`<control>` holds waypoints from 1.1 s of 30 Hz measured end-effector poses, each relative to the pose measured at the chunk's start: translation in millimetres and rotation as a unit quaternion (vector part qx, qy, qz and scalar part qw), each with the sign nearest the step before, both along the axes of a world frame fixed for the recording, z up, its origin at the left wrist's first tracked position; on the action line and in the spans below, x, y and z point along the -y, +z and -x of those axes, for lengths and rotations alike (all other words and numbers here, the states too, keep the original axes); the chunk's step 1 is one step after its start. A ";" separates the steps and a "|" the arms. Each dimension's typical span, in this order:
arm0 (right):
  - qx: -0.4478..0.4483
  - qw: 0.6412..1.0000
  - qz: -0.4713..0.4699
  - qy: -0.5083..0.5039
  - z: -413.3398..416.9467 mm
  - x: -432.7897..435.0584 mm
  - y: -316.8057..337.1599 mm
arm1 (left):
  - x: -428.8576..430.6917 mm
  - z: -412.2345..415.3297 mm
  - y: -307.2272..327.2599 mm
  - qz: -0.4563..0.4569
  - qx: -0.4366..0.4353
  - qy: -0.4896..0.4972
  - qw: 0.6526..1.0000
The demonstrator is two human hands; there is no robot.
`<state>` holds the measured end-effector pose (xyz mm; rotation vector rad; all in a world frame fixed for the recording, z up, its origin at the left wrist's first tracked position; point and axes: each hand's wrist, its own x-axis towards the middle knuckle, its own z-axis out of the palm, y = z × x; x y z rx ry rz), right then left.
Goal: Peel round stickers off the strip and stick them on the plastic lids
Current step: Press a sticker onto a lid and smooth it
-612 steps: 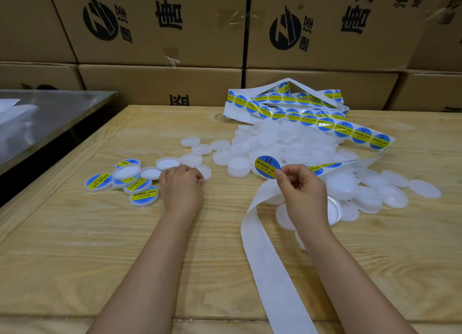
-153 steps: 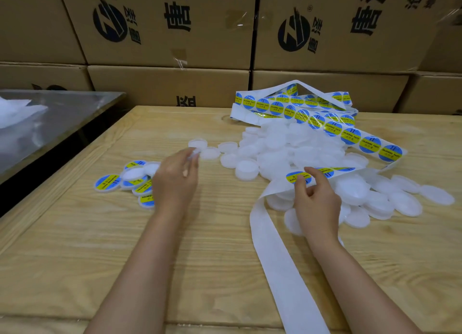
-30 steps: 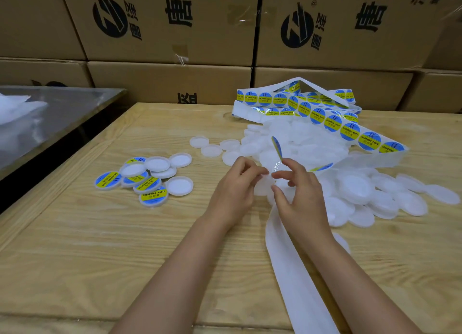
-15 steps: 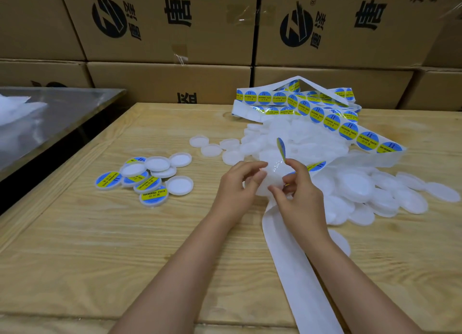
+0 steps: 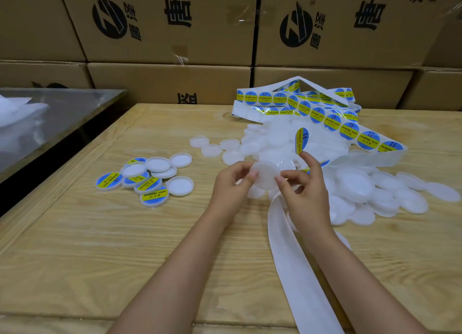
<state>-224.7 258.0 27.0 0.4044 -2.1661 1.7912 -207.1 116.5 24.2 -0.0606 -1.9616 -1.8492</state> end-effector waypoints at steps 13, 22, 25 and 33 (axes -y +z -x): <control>0.076 0.990 0.118 0.022 2.6 -5.8 4.1 | -1.1 -1.5 2.6 -0.241 0.095 -0.126 0.958; 0.080 0.978 0.189 -0.038 7.4 -10.7 12.6 | -2.3 -1.7 4.3 -0.257 0.106 -0.089 0.956; 0.109 0.978 0.177 -0.011 8.3 -13.8 14.4 | -2.6 -2.2 4.4 -0.253 0.113 -0.090 0.957; 0.160 0.980 0.106 0.053 6.6 -13.8 13.9 | -2.5 -4.9 6.3 -0.231 0.120 -0.097 0.961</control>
